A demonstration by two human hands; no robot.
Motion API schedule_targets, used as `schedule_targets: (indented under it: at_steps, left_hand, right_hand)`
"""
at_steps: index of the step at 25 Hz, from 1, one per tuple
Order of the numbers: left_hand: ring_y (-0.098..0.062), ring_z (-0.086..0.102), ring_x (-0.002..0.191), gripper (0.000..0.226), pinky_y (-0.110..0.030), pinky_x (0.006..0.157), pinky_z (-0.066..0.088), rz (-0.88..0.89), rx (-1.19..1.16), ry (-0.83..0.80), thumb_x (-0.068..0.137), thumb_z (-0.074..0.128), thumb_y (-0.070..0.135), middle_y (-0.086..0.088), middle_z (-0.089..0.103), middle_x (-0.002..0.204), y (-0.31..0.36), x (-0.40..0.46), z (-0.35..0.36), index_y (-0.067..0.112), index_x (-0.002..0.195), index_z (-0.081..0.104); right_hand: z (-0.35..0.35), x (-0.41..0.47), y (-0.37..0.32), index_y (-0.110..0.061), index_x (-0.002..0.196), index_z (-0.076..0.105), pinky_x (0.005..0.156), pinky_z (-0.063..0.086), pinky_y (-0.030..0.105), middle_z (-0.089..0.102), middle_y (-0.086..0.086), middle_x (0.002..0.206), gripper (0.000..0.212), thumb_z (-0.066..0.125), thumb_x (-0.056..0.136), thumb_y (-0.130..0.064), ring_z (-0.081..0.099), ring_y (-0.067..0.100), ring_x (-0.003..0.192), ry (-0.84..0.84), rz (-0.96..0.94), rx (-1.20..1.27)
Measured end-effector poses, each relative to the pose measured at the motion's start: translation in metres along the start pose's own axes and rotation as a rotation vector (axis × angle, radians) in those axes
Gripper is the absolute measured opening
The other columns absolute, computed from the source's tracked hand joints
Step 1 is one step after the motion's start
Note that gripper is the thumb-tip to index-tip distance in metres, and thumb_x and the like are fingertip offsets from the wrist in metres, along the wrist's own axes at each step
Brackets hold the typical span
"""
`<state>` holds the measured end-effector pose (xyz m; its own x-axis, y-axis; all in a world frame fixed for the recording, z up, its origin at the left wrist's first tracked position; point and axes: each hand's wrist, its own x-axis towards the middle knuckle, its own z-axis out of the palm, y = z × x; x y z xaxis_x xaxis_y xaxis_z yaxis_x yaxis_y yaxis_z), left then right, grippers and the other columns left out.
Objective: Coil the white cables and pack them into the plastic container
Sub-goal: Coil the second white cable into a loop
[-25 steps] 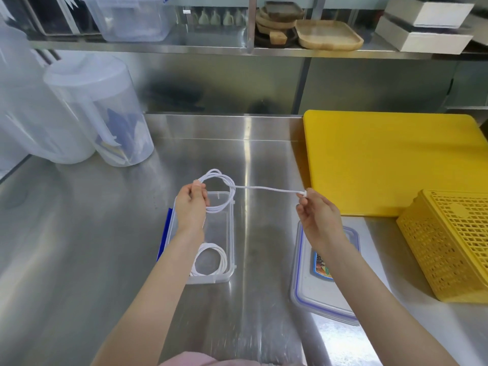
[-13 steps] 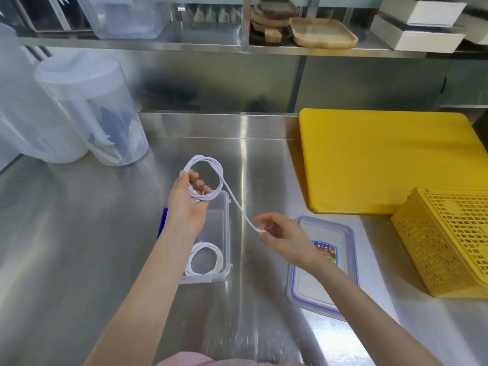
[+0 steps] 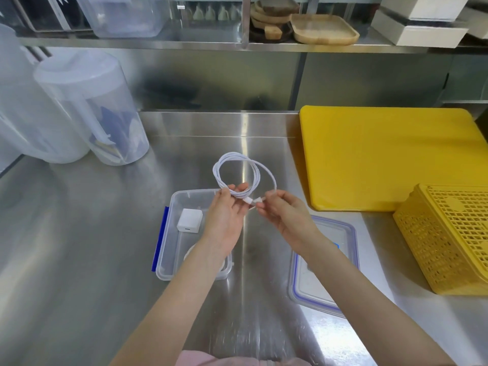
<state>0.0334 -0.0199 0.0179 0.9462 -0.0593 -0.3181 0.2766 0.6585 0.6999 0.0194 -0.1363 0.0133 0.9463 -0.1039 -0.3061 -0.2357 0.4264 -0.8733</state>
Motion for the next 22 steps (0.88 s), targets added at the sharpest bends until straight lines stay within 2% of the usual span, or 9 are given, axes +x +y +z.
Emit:
schedule_targets:
  at_steps: [3,6,8,11,16,18,20,21,22]
  left_hand:
    - [-0.007,0.062,0.087,0.024,-0.019,0.078,0.046,0.091,0.275,-0.04,0.099,0.032,0.018,0.003,0.066,0.092,-0.008,-0.001,-0.004,0.019,0.083,0.05]
    - [-0.001,0.065,0.077,0.02,-0.015,0.074,0.052,0.122,0.396,-0.043,0.098,0.035,0.017,0.003,0.066,0.087,-0.016,-0.003,-0.007,0.014,0.09,0.053]
    - [0.0,0.066,0.075,0.018,-0.012,0.071,0.053,0.141,0.449,-0.04,0.098,0.037,0.018,0.003,0.067,0.089,-0.018,-0.003,-0.009,0.01,0.099,0.053]
    - [0.0,0.065,0.072,0.018,-0.01,0.063,0.052,0.175,0.577,-0.013,0.097,0.04,0.02,0.004,0.067,0.087,-0.018,-0.001,-0.009,0.014,0.091,0.056]
    - [0.004,0.063,0.053,0.02,-0.007,0.056,0.05,0.249,0.784,0.007,0.094,0.047,0.022,0.006,0.068,0.074,-0.014,-0.003,-0.011,0.022,0.078,0.058]
    - [-0.004,0.065,0.056,0.02,-0.013,0.056,0.052,0.326,0.926,0.014,0.094,0.047,0.021,-0.003,0.071,0.075,-0.01,0.0,-0.012,0.015,0.078,0.058]
    - [-0.023,0.065,0.065,0.018,-0.027,0.065,0.051,0.369,1.121,0.016,0.093,0.048,0.021,-0.012,0.072,0.078,-0.007,0.002,-0.011,0.006,0.086,0.056]
    - [-0.027,0.063,0.066,0.014,-0.026,0.065,0.048,0.378,1.184,0.004,0.093,0.048,0.02,-0.012,0.072,0.076,-0.007,0.003,-0.011,0.007,0.091,0.052]
    - [-0.023,0.062,0.064,0.008,-0.018,0.059,0.045,0.383,1.207,-0.013,0.093,0.048,0.017,-0.008,0.071,0.072,-0.007,0.004,-0.011,0.011,0.096,0.047]
  right_hand:
    - [-0.002,0.001,-0.006,-0.007,0.083,0.054,0.059,0.056,0.014,0.066,0.003,0.06,0.01,0.05,0.092,-0.007,0.066,0.006,0.054,0.079,-0.014,0.171]
    - [-0.003,0.005,-0.012,-0.012,0.077,0.052,0.059,0.055,0.016,0.066,0.0,0.06,0.016,0.049,0.092,-0.006,0.065,0.008,0.059,0.136,-0.042,0.213]
    - [-0.003,0.005,-0.014,-0.016,0.076,0.053,0.061,0.049,0.019,0.061,0.002,0.07,0.018,0.05,0.092,-0.011,0.059,0.009,0.065,0.076,0.044,0.12]
    - [-0.003,0.003,-0.012,-0.021,0.075,0.057,0.068,0.04,0.022,0.06,-0.001,0.078,0.018,0.049,0.091,-0.014,0.054,0.009,0.074,-0.05,0.167,-0.007]
    - [-0.003,-0.002,-0.007,-0.017,0.079,0.062,0.083,0.042,0.03,0.064,0.004,0.084,0.029,0.037,0.086,-0.006,0.056,0.018,0.087,-0.145,0.104,-0.135]
    - [-0.004,-0.005,-0.008,-0.016,0.075,0.06,0.081,0.04,0.03,0.062,0.003,0.081,0.026,0.036,0.081,-0.006,0.054,0.018,0.086,-0.19,0.073,-0.155]
    - [-0.003,-0.008,-0.009,-0.017,0.07,0.06,0.078,0.04,0.027,0.064,-0.002,0.074,0.018,0.046,0.081,-0.015,0.055,0.014,0.08,-0.238,0.034,-0.229]
    - [-0.002,-0.008,-0.007,-0.016,0.072,0.061,0.079,0.042,0.026,0.065,-0.002,0.074,0.016,0.052,0.084,-0.02,0.058,0.014,0.079,-0.24,0.0,-0.327]
    - [-0.001,-0.008,-0.006,-0.016,0.075,0.062,0.082,0.044,0.026,0.066,0.0,0.078,0.017,0.054,0.087,-0.024,0.059,0.014,0.081,-0.221,-0.037,-0.417]
